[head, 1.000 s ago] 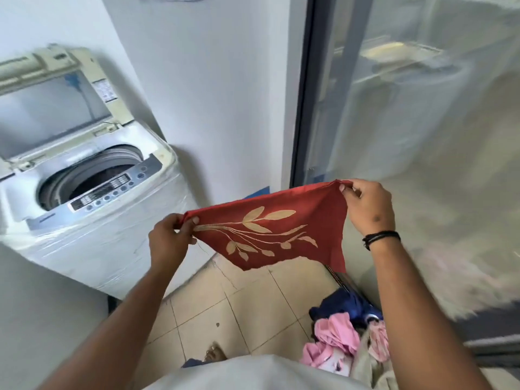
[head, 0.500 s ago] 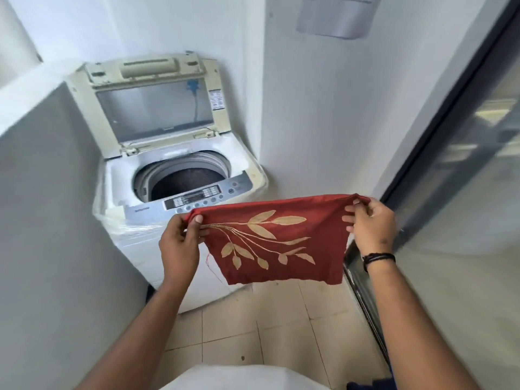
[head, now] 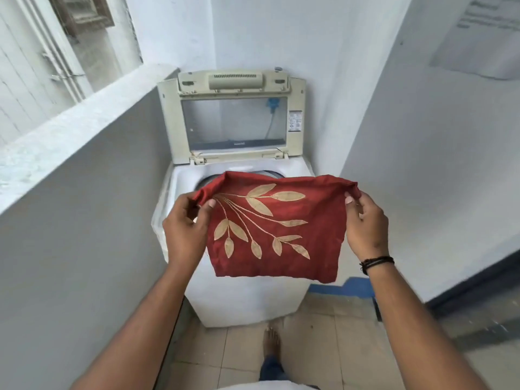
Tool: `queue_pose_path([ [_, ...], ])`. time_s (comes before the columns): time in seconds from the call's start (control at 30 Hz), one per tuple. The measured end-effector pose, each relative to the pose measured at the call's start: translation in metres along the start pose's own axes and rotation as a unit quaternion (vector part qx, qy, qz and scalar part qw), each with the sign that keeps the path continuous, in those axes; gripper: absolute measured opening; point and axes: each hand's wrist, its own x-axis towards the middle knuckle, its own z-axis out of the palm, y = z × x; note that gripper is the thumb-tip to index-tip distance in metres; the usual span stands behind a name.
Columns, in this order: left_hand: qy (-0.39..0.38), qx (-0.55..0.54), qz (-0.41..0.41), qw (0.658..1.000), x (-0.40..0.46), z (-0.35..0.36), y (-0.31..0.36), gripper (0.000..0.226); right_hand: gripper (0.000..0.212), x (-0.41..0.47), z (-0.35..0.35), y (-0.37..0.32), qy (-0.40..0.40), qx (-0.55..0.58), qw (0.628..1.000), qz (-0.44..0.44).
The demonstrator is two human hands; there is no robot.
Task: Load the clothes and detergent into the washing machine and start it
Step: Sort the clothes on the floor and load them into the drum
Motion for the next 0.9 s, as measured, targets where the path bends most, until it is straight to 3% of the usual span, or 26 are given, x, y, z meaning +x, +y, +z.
queue_pose_path([
  [0.23, -0.002, 0.074, 0.040, 0.996, 0.083, 0.044, -0.002, 0.030, 0.034, 0.108, 0.073, 0.002, -0.056, 0.012, 0.997, -0.057],
  [0.47, -0.097, 0.208, 0.018, 0.973, 0.153, 0.082, -0.037, 0.060, 0.037, 0.185, 0.139, 0.035, -0.132, -0.003, 0.988, -0.082],
  [0.63, -0.134, 0.290, -0.079, 0.944, 0.137, 0.084, -0.082, 0.073, 0.064, 0.189, 0.169, 0.071, -0.289, -0.066, 0.954, -0.036],
  [0.73, -0.139, 0.377, -0.196, 0.895, 0.125, 0.069, -0.111, 0.066, 0.082, 0.180, 0.169, 0.092, -0.353, -0.133, 0.926, -0.003],
  [0.8, -0.164, 0.400, -0.291, 0.853, 0.118, 0.060, -0.121, 0.051, 0.076, 0.173, 0.165, 0.101, -0.356, -0.219, 0.908, 0.003],
  [0.9, -0.175, 0.440, -0.312, 0.824, 0.114, 0.061, -0.127, 0.041, 0.057, 0.170, 0.159, 0.103, -0.353, -0.336, 0.872, 0.041],
])
